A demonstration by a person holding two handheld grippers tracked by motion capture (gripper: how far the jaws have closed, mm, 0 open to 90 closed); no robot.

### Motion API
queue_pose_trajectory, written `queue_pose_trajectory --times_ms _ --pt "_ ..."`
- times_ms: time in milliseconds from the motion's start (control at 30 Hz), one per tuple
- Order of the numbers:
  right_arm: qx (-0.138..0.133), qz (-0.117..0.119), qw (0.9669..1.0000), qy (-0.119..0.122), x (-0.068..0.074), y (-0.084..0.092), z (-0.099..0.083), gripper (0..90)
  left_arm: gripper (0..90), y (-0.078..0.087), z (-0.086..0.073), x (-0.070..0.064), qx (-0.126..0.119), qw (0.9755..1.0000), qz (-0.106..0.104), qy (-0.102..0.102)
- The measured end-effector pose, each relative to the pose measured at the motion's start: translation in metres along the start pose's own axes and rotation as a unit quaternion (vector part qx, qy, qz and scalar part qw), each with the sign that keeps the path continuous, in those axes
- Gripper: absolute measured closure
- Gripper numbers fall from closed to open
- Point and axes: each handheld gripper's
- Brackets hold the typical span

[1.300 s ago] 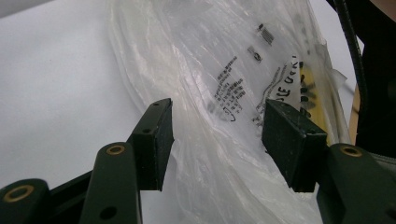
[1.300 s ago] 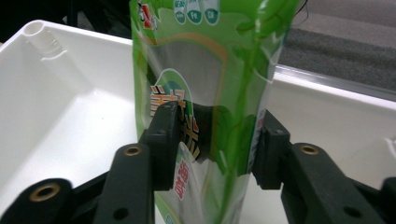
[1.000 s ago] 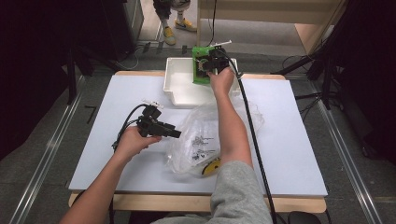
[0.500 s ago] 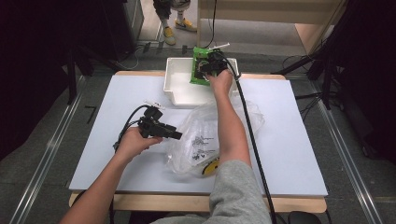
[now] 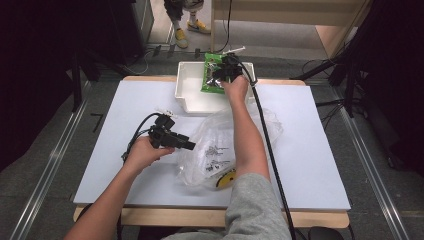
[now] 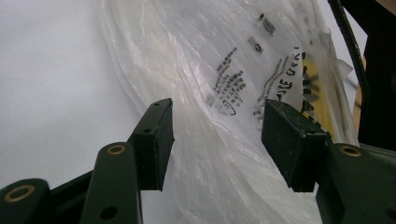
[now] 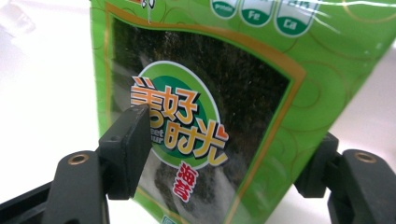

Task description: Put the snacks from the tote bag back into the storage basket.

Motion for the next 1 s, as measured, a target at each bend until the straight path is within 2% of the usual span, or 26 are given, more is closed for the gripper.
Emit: queue_pose_trajectory --times_ms 533,767,833,1000 --pt "-0.004 -0.003 1.0 0.003 0.004 0.007 0.001 33.4 44.2 0.002 -0.001 0.002 -0.006 1.0 0.006 0.002" --pt "-0.005 -0.003 1.0 0.004 0.009 0.015 0.003 33.5 43.9 0.003 -0.001 0.002 -0.005 1.0 0.007 0.002" --pt "-0.003 -0.002 0.9999 0.011 0.01 0.017 0.004 33.6 43.9 0.003 -0.001 0.002 -0.004 1.0 0.007 0.001" --pt "0.002 0.003 1.0 0.007 0.01 0.025 0.004 33.6 43.9 0.003 -0.001 0.002 -0.005 1.0 0.006 0.001"
Point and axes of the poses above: each handheld gripper's, and its own axes: y roughly backward along the jaws, z roughly out of its top, x roughly to its left
